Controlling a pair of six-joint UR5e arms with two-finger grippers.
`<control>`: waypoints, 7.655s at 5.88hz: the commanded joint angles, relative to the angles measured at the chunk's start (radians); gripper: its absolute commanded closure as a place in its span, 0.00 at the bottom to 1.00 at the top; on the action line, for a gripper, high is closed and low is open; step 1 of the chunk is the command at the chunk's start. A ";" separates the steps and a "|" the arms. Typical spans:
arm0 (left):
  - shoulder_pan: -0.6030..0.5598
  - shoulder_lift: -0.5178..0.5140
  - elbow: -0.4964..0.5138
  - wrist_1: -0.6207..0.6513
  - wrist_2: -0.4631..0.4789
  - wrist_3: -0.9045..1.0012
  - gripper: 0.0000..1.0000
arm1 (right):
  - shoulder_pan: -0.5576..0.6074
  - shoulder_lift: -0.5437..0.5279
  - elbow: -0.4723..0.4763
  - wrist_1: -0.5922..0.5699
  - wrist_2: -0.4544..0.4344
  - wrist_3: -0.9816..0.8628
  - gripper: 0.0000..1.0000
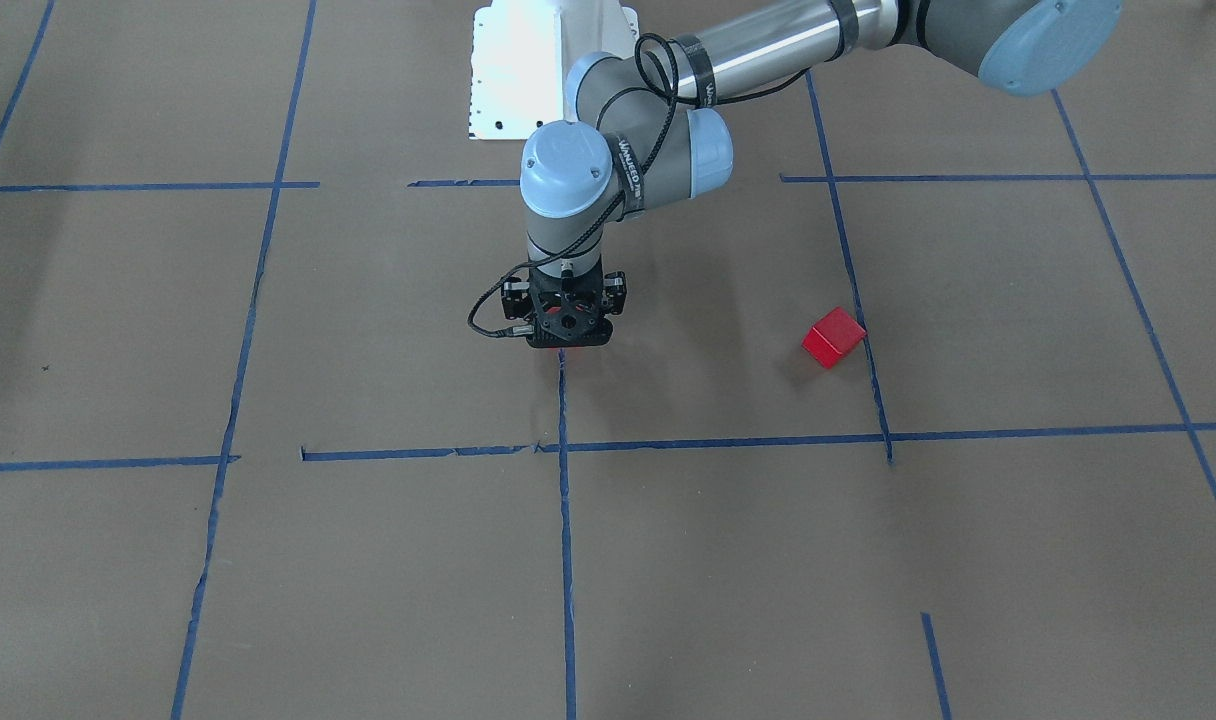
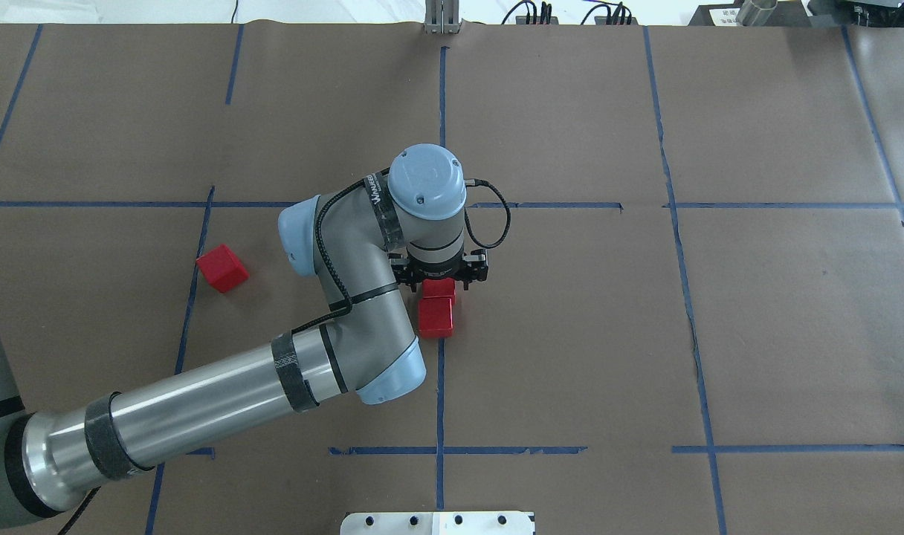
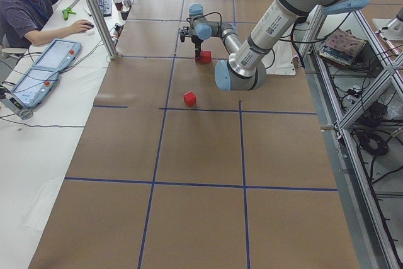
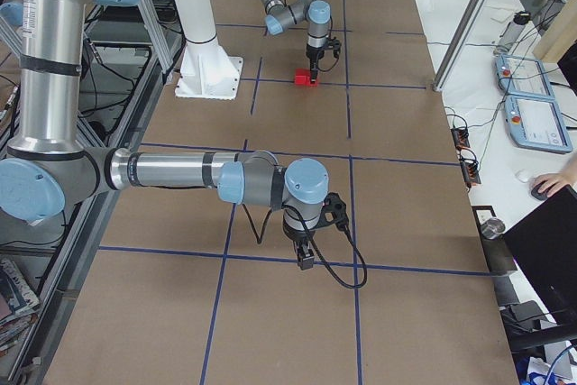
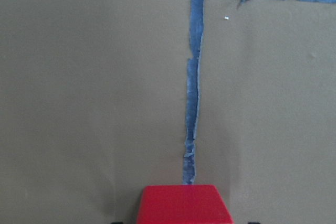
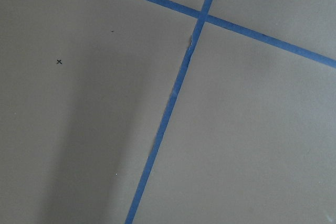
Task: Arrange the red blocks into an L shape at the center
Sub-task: 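Lower the cube against the far side of the center cube, then open the left gripper and lift it away from the cubes, then move the left gripper to the last red cube and grasp it, then carry the cube with the left gripper toward the stacked pair, then place the cube beside the farther cube of the pair, adjusting position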
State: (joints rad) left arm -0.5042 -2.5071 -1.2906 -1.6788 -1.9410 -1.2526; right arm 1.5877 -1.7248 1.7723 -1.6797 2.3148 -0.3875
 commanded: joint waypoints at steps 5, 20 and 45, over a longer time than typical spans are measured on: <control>-0.237 0.290 -0.401 0.122 -0.141 0.381 0.00 | 0.000 -0.001 0.001 0.000 0.000 -0.001 0.00; -0.237 0.542 -0.349 0.005 -0.159 1.084 0.00 | 0.000 -0.004 -0.011 0.000 0.000 -0.005 0.00; -0.017 0.203 -0.219 -0.062 0.048 -1.278 0.92 | 0.000 -0.003 -0.014 0.002 0.000 -0.007 0.00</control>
State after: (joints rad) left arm -0.5225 -2.3039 -1.5100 -1.7401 -1.8926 -2.5213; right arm 1.5876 -1.7273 1.7579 -1.6782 2.3148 -0.3942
